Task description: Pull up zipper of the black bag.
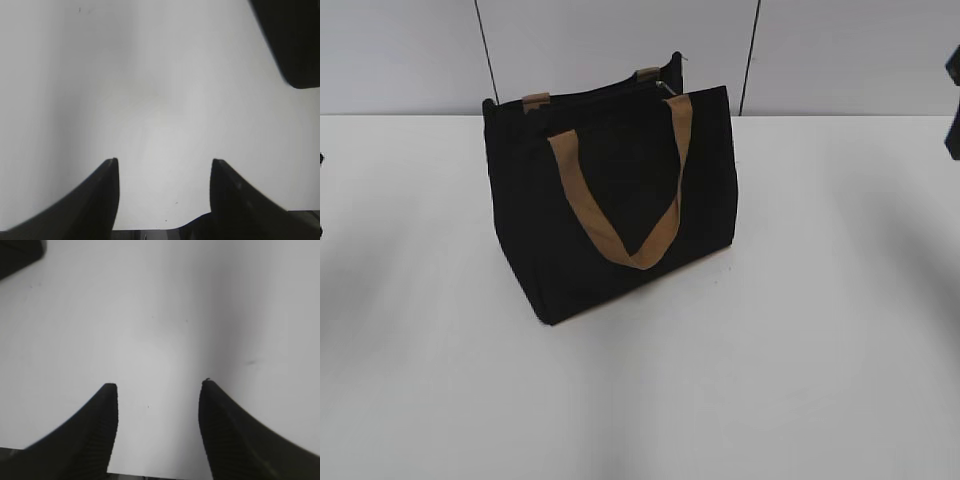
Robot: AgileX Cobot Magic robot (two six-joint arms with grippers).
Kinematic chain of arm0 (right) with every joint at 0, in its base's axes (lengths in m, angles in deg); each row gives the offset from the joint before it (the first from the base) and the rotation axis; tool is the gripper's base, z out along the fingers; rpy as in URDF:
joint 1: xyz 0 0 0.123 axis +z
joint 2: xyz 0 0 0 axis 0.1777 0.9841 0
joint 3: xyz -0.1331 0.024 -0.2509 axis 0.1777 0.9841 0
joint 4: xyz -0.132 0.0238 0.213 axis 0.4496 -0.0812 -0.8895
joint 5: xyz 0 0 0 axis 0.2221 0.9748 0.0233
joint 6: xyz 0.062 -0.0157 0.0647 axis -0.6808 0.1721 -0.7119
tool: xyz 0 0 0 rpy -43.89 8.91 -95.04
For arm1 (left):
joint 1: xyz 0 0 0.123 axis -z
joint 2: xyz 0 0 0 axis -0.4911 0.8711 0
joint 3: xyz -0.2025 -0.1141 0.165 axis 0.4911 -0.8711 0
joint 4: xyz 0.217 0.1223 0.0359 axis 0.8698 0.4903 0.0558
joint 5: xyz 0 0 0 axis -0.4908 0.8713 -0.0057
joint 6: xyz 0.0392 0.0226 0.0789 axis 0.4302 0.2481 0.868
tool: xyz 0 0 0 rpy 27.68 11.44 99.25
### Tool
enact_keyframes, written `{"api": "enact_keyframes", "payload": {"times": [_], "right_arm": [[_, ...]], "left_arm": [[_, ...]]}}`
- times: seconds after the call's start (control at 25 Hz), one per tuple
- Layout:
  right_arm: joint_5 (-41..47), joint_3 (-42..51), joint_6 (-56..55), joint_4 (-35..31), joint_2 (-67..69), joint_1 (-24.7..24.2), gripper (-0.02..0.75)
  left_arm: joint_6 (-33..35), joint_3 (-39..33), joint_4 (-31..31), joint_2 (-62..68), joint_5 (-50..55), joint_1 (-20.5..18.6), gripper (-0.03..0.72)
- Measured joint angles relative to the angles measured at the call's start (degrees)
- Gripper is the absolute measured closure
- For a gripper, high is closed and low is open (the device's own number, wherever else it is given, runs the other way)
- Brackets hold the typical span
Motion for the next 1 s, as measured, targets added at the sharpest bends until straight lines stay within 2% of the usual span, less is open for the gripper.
{"api": "enact_keyframes", "payload": {"times": [0.12, 0.4, 0.68, 1.0], "right_arm": [[0.0, 5.0, 0.1, 0.3, -3.1, -2.0, 0.341], [0.1, 19.2, 1.5, 0.1, -16.8, -2.2, 0.341], [0.1, 33.6, 1.5, -1.1, -36.9, -2.2, 0.341], [0.5, 45.5, 1.5, -1.3, -61.1, -2.2, 0.341]], "left_arm": [[0.2, 0.2, 0.0, 0.2, 2.2, -0.4, 0.256], [1.0, -1.1, 2.6, -2.5, 6.6, -0.5, 0.260], [1.0, -8.5, 4.7, -18.5, 7.0, -0.5, 0.270], [1.0, -14.9, 4.7, -41.6, 7.3, -0.5, 0.274]]}}
